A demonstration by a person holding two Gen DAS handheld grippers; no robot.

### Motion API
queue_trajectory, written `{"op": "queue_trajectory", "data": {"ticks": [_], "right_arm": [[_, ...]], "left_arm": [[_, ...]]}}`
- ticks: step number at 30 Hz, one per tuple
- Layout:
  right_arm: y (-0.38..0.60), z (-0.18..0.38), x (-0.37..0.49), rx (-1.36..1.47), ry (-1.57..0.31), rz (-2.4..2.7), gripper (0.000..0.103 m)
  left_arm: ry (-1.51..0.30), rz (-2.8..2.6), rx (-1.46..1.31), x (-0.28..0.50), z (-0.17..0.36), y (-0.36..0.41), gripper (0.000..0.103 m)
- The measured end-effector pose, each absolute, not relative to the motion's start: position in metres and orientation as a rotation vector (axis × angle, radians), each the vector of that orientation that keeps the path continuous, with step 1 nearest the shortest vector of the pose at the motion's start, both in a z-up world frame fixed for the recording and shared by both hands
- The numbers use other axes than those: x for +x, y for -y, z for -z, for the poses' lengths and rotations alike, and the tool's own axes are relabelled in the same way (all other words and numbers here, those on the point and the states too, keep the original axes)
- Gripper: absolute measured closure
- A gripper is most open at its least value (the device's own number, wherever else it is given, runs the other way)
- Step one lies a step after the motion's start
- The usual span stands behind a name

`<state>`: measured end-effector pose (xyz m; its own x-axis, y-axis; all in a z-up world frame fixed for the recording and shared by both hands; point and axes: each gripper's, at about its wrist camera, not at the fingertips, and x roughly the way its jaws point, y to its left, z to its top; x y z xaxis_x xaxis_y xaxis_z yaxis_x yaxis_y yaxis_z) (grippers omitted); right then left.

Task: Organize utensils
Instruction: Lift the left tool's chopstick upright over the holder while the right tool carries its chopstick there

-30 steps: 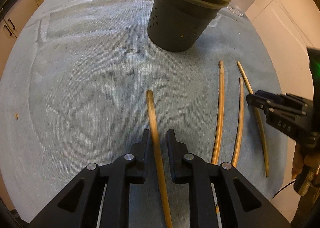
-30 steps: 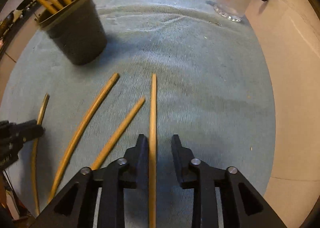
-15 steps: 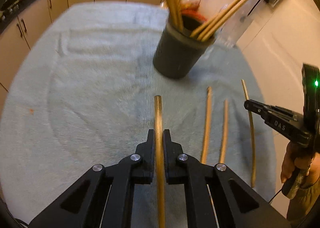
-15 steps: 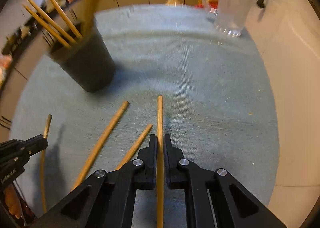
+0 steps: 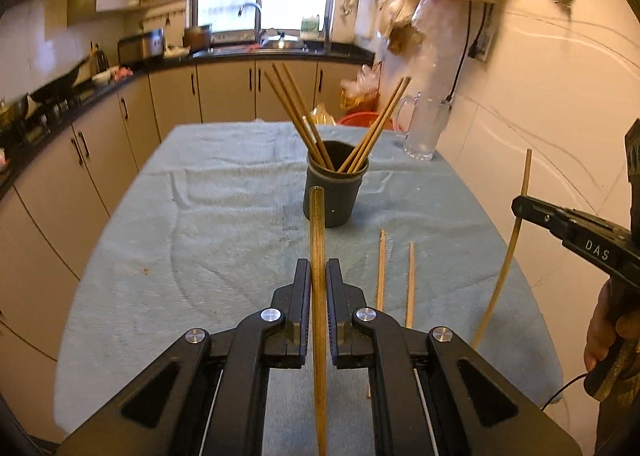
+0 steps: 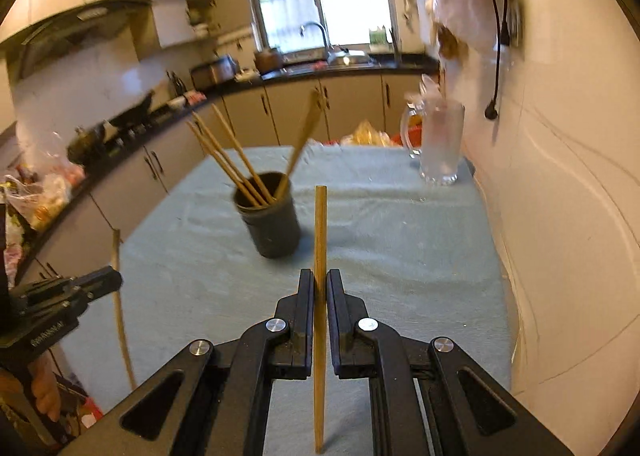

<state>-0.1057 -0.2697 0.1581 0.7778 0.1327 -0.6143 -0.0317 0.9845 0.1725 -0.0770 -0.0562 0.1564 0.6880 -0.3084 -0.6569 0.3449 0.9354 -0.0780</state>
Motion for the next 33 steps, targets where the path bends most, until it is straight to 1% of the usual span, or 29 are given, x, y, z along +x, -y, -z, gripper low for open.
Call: {"op": "queue_trajectory", "data": {"ticks": [5,9,15,23,28,33], "right_arm": [[0.262,-0.173,-0.123,0.145,-0.617,-0.113,0.096],[0.258,-0.178,-0.125,0.144,-0.596,-0.126,0.096],[0.258,-0.187,-0.122,0.157,-0.568,-0.133,0.096],[0.264,-0.212,-0.09,0.221,-0.463,-0.135,0.096],[0.269,-0.235,-0.052,0.298,-0.348,-0.132,0.096],[0.274,-0.25,-0.008,0.358,-0.26,-0.114,0.096]], "left_arm": [[-0.641,0.362,0.085,-0.107,-0.173,0.056,0.096],[-0.608,0.375,0.072,-0.117,-0.186,0.054,0.096],[-0.56,0.4,0.042,-0.116,-0.214,0.049,0.096],[-0.525,0.389,-0.004,-0.061,-0.253,0.051,0.096],[-0.472,0.358,-0.055,-0.011,-0.279,0.062,0.096],[-0.443,0.339,-0.097,0.038,-0.289,0.081,0.096]]}}
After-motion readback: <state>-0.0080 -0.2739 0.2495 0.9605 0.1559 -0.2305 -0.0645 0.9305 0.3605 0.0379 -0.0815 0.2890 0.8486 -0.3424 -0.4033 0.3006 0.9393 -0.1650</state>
